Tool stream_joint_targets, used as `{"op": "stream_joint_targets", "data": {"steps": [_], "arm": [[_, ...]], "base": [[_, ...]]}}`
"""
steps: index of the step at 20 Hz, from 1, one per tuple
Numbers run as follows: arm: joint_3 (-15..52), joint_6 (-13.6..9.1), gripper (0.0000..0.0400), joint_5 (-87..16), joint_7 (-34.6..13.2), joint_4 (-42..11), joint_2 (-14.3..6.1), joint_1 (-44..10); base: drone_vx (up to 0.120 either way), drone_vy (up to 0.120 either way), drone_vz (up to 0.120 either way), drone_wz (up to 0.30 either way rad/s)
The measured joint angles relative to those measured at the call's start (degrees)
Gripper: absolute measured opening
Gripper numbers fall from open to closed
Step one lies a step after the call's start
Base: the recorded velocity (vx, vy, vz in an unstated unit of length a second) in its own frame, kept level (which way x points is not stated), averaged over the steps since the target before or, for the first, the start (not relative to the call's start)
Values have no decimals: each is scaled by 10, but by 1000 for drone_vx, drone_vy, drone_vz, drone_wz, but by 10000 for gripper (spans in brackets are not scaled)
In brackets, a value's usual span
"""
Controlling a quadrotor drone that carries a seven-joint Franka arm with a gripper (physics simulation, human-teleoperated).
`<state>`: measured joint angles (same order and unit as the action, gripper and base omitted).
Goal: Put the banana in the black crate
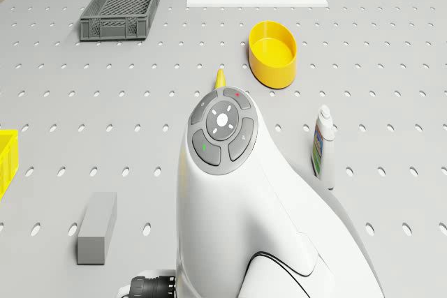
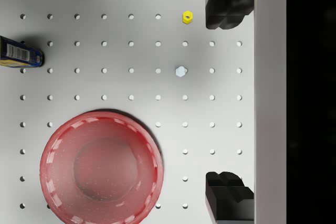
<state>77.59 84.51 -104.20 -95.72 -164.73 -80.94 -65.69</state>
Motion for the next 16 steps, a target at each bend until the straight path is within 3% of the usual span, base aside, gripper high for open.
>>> {"op": "stream_joint_targets", "data": {"steps": [7,12,16], "arm": [[2,9,400,4,-2,0,-10,-2],[3,15,400,7,-3,1,-16,-4],[4,20,400,9,-4,1,-21,-5]], "base": [[120,0,-120,0],[120,0,-8,0],[120,0,-120,0]]}}
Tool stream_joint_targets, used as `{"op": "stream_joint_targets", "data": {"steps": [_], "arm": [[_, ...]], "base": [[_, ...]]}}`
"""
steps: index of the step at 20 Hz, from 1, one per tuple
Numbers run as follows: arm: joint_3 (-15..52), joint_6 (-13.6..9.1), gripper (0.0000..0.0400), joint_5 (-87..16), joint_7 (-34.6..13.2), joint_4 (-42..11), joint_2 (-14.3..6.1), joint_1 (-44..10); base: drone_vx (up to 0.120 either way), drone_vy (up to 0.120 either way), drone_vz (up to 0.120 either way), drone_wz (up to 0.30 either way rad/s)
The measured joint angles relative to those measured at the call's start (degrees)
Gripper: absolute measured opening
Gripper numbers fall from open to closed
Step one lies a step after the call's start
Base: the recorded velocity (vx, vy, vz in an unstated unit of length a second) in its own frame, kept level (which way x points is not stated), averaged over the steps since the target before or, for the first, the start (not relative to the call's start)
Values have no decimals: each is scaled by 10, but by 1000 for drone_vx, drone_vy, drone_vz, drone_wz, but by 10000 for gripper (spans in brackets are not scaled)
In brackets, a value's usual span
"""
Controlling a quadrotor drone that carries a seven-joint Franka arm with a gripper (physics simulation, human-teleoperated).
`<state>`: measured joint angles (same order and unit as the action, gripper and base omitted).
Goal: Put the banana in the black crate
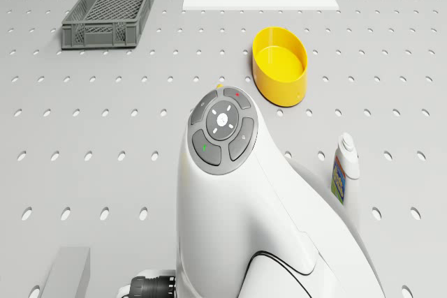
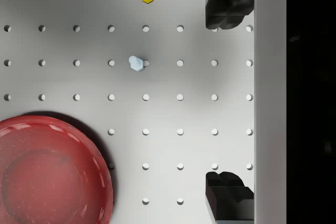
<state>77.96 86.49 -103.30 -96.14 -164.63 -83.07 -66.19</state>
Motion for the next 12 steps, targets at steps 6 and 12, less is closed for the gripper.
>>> {"op": "stream_joint_targets", "data": {"steps": [6,12], "arm": [[1,6,400,3,-1,0,-7,-2],[2,12,400,6,-2,1,-13,-3]], "base": [[120,0,-40,0],[120,-33,-40,0]]}}
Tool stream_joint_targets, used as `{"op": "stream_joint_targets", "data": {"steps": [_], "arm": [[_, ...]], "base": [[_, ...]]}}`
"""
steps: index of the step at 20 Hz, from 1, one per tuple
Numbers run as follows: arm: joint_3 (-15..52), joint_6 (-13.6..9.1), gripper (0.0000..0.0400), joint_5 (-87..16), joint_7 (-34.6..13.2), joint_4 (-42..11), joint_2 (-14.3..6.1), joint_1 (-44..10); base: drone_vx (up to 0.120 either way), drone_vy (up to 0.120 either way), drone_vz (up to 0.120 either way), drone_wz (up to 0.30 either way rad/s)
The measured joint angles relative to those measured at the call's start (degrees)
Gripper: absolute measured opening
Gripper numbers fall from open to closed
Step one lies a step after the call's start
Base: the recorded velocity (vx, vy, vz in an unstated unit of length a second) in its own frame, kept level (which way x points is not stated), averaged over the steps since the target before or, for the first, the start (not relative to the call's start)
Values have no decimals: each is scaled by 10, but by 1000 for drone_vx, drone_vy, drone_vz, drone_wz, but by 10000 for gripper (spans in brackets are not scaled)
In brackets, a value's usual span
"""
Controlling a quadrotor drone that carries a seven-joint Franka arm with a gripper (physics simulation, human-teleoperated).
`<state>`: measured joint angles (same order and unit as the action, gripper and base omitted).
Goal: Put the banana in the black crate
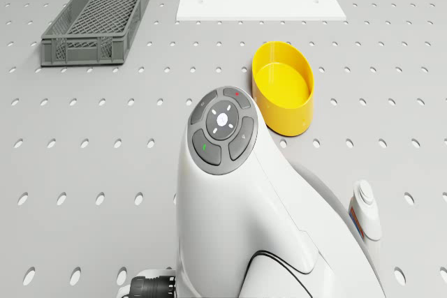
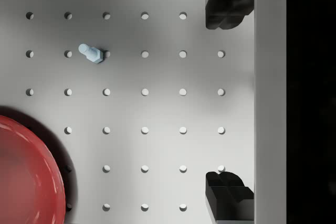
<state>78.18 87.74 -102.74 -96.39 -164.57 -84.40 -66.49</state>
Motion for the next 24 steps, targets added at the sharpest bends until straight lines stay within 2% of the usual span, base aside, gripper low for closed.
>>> {"op": "stream_joint_targets", "data": {"steps": [4,14,20,24], "arm": [[1,4,400,2,-1,0,-4,-1],[2,12,400,5,-2,1,-13,-3],[3,17,400,7,-3,1,-18,-4],[3,20,400,9,-4,1,-21,-5]], "base": [[120,50,0,0],[120,0,-116,0],[120,33,0,0],[120,0,-120,0]]}}
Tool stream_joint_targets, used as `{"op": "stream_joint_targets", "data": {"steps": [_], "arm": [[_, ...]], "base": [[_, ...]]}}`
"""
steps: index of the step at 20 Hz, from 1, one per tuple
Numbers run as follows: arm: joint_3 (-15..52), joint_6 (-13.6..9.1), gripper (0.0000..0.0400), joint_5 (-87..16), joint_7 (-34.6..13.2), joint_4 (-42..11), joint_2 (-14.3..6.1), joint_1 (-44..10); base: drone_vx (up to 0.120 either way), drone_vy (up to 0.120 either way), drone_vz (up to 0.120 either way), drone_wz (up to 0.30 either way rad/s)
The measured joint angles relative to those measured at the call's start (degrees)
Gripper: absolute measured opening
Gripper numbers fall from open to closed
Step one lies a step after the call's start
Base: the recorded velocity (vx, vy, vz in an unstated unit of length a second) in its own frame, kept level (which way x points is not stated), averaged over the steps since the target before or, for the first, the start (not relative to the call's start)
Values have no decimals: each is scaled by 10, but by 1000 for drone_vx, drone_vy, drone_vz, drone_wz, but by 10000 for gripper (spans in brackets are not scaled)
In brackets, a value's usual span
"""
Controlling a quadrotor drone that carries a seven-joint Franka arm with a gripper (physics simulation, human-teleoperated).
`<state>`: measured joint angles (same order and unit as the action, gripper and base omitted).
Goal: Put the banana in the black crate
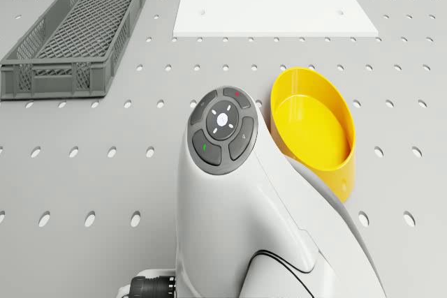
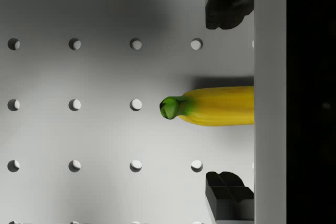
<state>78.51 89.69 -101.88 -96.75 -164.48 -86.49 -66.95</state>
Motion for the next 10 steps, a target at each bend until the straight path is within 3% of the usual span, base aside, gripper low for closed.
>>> {"op": "stream_joint_targets", "data": {"steps": [3,10], "arm": [[0,2,400,1,0,0,-2,0],[1,6,400,3,-1,0,-7,-1]], "base": [[120,0,-107,0],[114,-17,0,0]]}}
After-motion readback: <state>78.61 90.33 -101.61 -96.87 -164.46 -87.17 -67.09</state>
